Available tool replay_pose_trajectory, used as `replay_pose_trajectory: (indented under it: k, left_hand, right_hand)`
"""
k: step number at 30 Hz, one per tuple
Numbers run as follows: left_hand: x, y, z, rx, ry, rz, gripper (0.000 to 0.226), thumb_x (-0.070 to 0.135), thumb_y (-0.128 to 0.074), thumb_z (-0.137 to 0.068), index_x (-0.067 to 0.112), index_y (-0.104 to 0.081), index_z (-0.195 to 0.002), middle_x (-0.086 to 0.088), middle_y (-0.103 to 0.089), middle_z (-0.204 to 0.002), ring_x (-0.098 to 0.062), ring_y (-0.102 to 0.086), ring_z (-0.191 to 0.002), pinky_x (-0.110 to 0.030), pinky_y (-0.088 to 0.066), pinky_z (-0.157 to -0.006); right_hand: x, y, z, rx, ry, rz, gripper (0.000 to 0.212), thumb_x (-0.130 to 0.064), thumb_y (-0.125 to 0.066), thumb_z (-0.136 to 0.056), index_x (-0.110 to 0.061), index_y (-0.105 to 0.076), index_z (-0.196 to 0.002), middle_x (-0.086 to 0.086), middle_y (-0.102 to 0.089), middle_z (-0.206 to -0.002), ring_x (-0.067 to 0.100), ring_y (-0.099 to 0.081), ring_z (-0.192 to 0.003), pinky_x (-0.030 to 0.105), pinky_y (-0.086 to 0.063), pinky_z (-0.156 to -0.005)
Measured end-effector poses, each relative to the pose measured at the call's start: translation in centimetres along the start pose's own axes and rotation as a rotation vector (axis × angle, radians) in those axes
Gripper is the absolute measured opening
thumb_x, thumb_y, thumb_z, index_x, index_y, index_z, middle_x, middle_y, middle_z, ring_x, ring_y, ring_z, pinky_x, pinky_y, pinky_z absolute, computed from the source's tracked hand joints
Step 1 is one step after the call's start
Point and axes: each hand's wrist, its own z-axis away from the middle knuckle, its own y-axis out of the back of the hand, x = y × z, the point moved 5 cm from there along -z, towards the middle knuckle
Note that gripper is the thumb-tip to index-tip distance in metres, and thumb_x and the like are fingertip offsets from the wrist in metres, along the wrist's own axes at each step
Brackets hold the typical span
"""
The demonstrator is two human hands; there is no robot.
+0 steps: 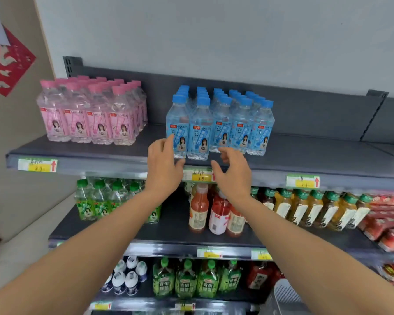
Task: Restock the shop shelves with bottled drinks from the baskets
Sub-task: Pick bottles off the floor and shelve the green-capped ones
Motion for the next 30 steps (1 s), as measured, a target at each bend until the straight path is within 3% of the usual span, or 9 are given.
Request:
replay_pose_trajectory:
  k: [3,10,15,22,25,30]
  left_hand:
    - [-0.2,-0.9,3.3,-0.014,-0.035,0.049,0.054,0.010,-0.060,-0.090,0.011,-0.041,-0.140,-0.011,-0.044,-0.125,-0.022,-0.033,-0.121,-0.033,-0.032,-0.104]
    - [-3.6,-4.9,12.3,-0.302,-0.001,-0.025,0.039,0.018,-0.058,-0.093,0.011,-0.053,-0.132,-0.008,-0.055,-0.121,-0.025,-0.048,-0.116,-0.033,-0.039,-0.097]
    - [-6.9,-7.5,19.2,-0.511,0.082,-0.062,0.035,0.017,-0.058,-0.094,0.011,-0.057,-0.128,-0.009,-0.056,-0.124,-0.026,-0.051,-0.115,-0.035,-0.043,-0.096]
    - [-10.6,-11.1,28.4,-0.667,0.182,-0.084,0.032,0.017,-0.061,-0.091,0.013,-0.062,-0.122,-0.009,-0.060,-0.116,-0.029,-0.055,-0.110,-0.040,-0.047,-0.090]
    - [-12.0,-13.3,32.5,-0.743,0.212,-0.088,0.030,0.016,-0.061,-0.090,0.011,-0.063,-0.120,-0.011,-0.061,-0.116,-0.029,-0.054,-0.111,-0.038,-0.047,-0.090]
    - [-14.4,-17.5,39.0,-0.831,0.299,-0.100,0.030,0.015,-0.062,-0.090,0.012,-0.064,-0.119,-0.010,-0.062,-0.114,-0.026,-0.056,-0.109,-0.035,-0.047,-0.089]
  right_hand:
    - [0.9,-0.2,3.2,-0.045,0.040,0.041,0.024,-0.020,-0.064,-0.088,-0.015,-0.063,-0.111,0.001,-0.060,-0.095,0.020,-0.057,-0.092,0.037,-0.050,-0.076]
    - [5.1,-0.9,12.3,-0.278,-0.103,0.195,0.019,-0.023,-0.062,-0.089,-0.015,-0.065,-0.106,0.003,-0.063,-0.098,0.022,-0.058,-0.093,0.039,-0.050,-0.075]
    - [7.8,-0.8,19.4,-0.412,-0.265,0.266,0.020,-0.023,-0.062,-0.089,-0.012,-0.067,-0.106,0.004,-0.065,-0.102,0.022,-0.061,-0.094,0.037,-0.052,-0.077]
    - [11.8,-0.7,29.5,-0.584,-0.481,0.362,0.021,-0.024,-0.058,-0.092,-0.015,-0.066,-0.109,0.002,-0.064,-0.112,0.022,-0.062,-0.097,0.035,-0.053,-0.079]
    - [14.3,-1.1,33.4,-0.653,-0.537,0.393,0.012,-0.026,-0.056,-0.093,-0.019,-0.064,-0.099,0.003,-0.063,-0.108,0.023,-0.062,-0.095,0.031,-0.050,-0.072]
    - [19.1,-2.6,40.0,-0.754,-0.619,0.412,0.016,-0.025,-0.057,-0.093,-0.018,-0.066,-0.103,0.003,-0.064,-0.109,0.022,-0.059,-0.088,0.027,-0.041,-0.064]
